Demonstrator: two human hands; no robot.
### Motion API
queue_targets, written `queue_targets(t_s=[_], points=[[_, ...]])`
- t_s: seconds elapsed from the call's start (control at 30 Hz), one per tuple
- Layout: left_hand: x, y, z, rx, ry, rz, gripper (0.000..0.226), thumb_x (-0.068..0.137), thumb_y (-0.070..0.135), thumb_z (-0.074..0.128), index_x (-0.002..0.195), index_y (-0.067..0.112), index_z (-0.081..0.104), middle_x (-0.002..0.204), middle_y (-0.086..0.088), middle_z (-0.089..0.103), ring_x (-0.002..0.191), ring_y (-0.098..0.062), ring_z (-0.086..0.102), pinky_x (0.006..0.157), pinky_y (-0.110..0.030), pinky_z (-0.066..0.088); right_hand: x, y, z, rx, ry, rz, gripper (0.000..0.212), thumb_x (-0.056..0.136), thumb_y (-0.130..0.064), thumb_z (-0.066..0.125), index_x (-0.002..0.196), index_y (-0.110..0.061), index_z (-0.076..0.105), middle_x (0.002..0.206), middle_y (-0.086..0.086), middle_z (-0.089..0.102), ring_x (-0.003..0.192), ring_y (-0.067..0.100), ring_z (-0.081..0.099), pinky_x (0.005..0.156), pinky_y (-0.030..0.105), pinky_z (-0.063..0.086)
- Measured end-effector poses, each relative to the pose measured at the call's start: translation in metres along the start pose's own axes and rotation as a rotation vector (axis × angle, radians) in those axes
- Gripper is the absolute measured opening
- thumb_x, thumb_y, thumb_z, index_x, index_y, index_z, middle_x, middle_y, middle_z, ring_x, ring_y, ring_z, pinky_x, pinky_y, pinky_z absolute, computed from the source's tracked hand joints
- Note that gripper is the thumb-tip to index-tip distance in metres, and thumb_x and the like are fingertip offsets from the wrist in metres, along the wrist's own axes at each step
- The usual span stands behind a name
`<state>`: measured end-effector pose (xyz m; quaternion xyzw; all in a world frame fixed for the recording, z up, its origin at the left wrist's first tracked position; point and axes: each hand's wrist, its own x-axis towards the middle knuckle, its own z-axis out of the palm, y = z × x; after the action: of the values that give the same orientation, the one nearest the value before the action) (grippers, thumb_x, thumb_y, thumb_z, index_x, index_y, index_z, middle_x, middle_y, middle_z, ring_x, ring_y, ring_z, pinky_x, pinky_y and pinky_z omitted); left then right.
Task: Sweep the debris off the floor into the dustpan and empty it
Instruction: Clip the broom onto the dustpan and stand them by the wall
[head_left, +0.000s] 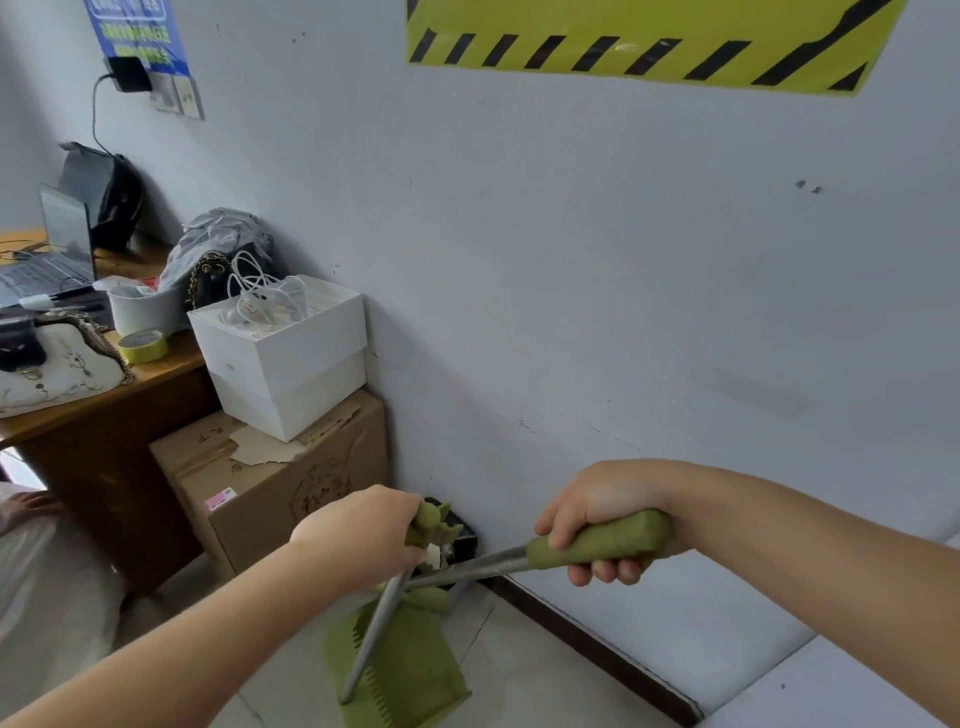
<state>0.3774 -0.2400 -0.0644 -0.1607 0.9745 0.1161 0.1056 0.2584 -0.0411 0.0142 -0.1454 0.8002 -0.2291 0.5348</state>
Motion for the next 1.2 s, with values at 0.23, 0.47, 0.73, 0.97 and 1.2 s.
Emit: queue_targets(t_s=[0.23,0.47,0.73,0.97,1.2], points=[[-0.016,-0.009,0.013,0.036,-0.021,0.048,0.016,0.087,0.04,0.057,0.095,0.026,0.057,0.088,0.009,0.061,0.082,-0.012,0.06,0.075,-0.033,0.055,-0.001,0.002,0.023,0.144,-0.021,0.066,0.042,0.096,-0.014,0.045,0.135,0.001,0.046,0.066,0.011,0.056,0.034,0.01,0.046,0.033,0.013,0.034],[-0.021,-0.022,0.006,0.006,-0.019,0.069,0.015,0.086,0.042,0.058,0.093,0.03,0.057,0.086,0.011,0.06,0.082,-0.01,0.059,0.078,-0.034,0.056,-0.013,-0.012,0.028,0.134,-0.006,0.064,0.042,0.095,-0.015,0.046,0.133,0.001,0.048,0.064,0.011,0.056,0.034,0.011,0.045,0.033,0.013,0.033],[-0.028,-0.025,0.011,-0.031,-0.029,0.105,0.014,0.084,0.041,0.059,0.092,0.029,0.057,0.088,0.01,0.061,0.083,-0.011,0.06,0.078,-0.036,0.056,-0.02,-0.011,0.034,0.127,-0.027,0.106,0.046,0.094,-0.018,0.046,0.136,0.001,0.046,0.061,0.009,0.056,0.034,0.011,0.044,0.032,0.012,0.03],[-0.024,-0.017,0.038,-0.067,-0.121,0.127,0.013,0.085,0.034,0.058,0.095,0.026,0.058,0.092,0.008,0.063,0.084,-0.014,0.062,0.076,-0.034,0.056,-0.002,0.005,0.047,0.17,-0.067,0.185,0.022,0.094,-0.021,0.045,0.1,-0.002,0.054,0.062,0.008,0.056,0.034,0.01,0.044,0.031,0.013,0.03],[-0.014,-0.007,0.075,-0.119,-0.218,0.153,0.012,0.084,0.033,0.057,0.094,0.027,0.057,0.093,0.007,0.064,0.088,-0.015,0.062,0.077,-0.036,0.054,0.026,0.02,0.062,0.237,-0.083,0.243,0.025,0.095,-0.025,0.04,0.079,-0.007,0.051,0.052,0.004,0.055,0.033,0.008,0.043,0.031,0.013,0.03]])
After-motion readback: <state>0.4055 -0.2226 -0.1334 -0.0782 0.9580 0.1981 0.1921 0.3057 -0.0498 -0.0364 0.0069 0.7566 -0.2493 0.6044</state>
